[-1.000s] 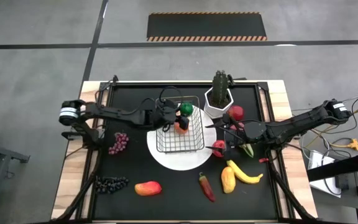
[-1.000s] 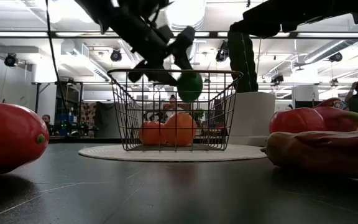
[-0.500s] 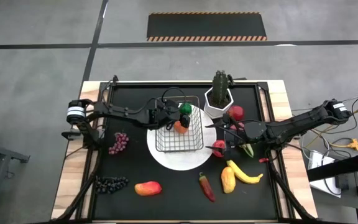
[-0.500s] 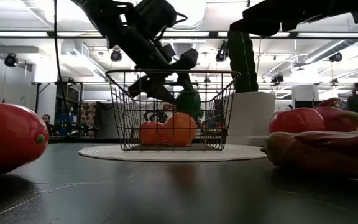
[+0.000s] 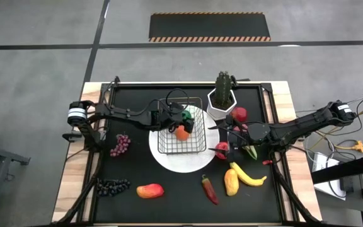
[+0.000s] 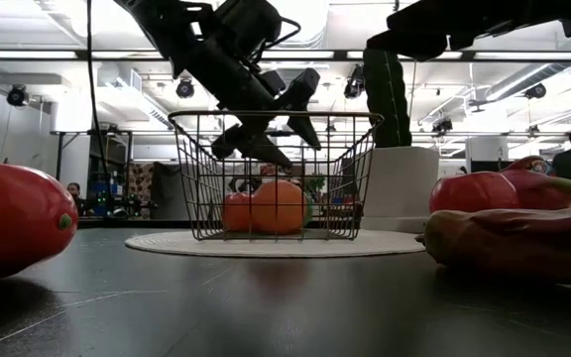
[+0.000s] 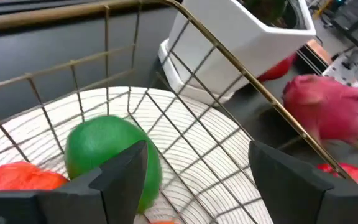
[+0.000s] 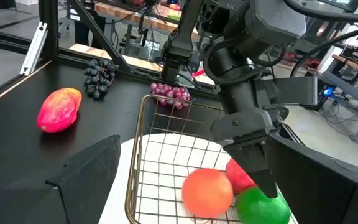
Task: Build produce basket
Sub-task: Put the apple into the gold wire basket
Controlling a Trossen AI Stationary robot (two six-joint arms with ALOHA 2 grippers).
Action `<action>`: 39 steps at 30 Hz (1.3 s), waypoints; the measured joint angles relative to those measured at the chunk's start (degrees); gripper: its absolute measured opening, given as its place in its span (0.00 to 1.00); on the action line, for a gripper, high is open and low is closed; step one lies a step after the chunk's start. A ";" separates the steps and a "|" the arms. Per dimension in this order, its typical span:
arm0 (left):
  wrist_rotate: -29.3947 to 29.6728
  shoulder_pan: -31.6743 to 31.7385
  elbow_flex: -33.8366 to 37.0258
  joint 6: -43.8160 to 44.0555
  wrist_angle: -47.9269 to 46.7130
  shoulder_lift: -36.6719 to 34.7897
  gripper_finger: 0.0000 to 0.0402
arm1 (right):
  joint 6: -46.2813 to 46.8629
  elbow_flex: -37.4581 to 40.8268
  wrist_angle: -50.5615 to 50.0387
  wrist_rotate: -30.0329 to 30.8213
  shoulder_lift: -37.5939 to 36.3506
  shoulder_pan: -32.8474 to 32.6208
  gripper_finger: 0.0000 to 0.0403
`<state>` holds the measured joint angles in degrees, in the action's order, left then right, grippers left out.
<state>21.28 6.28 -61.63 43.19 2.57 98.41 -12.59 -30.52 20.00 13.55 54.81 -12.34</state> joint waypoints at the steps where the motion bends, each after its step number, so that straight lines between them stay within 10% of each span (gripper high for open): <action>1: -0.05 -0.02 0.00 0.00 -0.02 0.00 0.65 | 0.36 0.00 -0.02 -0.01 0.00 0.00 0.95; 27: -2.65 -8.58 -0.17 -17.51 -1.73 -12.58 0.65 | 7.86 -0.59 -0.51 -0.25 0.39 -0.13 0.95; 39: -2.71 -17.58 0.33 -41.98 -3.23 -20.53 0.65 | 33.27 -8.79 -21.21 -0.56 0.50 -0.69 0.95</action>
<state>18.58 -11.30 -61.30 1.21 -0.66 77.88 20.67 -39.32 -1.20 12.99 55.30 -13.03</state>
